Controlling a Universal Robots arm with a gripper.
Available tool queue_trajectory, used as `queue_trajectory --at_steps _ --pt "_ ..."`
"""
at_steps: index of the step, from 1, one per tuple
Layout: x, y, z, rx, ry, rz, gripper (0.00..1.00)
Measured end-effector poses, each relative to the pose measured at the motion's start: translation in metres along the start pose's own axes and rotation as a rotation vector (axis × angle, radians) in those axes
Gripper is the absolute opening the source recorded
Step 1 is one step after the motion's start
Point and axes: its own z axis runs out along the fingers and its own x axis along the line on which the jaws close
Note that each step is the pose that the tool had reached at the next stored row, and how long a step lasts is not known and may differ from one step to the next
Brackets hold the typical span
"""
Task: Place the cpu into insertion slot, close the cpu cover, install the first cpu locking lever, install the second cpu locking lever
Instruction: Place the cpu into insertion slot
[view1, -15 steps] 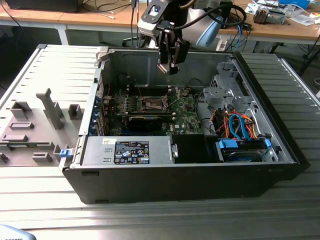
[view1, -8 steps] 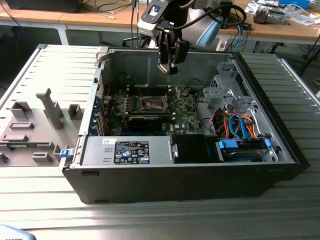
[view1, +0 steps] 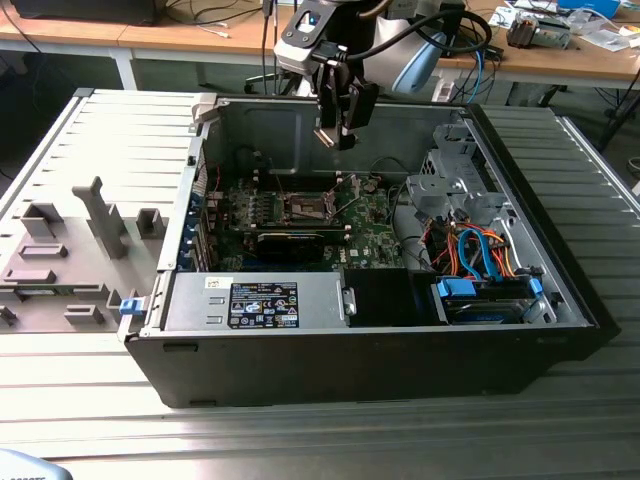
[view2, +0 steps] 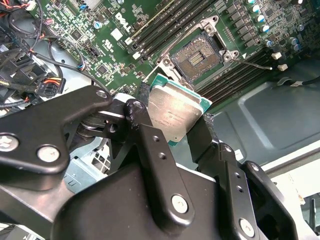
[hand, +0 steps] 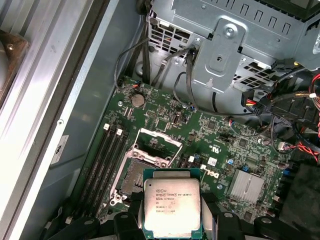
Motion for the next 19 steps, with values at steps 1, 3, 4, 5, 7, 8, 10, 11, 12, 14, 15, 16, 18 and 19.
queue_trajectory --at_steps 1,3,4,5,7,8,10,11,12,14,15,16,18,19 --pt "0.0 0.0 0.0 0.0 0.0 0.0 0.55" --pt "0.0 0.0 0.0 0.0 0.0 0.0 0.55" --pt "0.0 0.0 0.0001 0.0001 -0.0001 0.001 0.55" --pt "0.0 0.0 0.0001 0.0002 0.0 0.002 0.55" --pt "0.0001 0.0 0.0008 0.0012 -0.0005 0.017 0.55" --pt "0.0001 0.0 0.0008 0.0012 -0.0005 0.017 0.55" --pt "0.0001 0.0 0.0009 0.0013 -0.0005 0.018 0.55" --pt "0.0001 0.0 0.0009 0.0014 -0.0006 0.019 0.55" --pt "0.0001 0.0 0.0009 0.0014 -0.0005 0.019 0.55" --pt "0.0001 0.0 0.0009 0.0014 -0.0005 0.02 0.55" --pt "0.0001 0.0 0.001 0.0014 -0.0005 0.02 0.55" --pt "0.0001 0.0 0.001 0.0015 -0.0006 0.021 0.55" --pt "0.0001 0.0 0.001 0.0015 -0.0006 0.022 0.55" --pt "0.0001 0.0 0.001 0.0016 -0.0006 0.023 0.55"
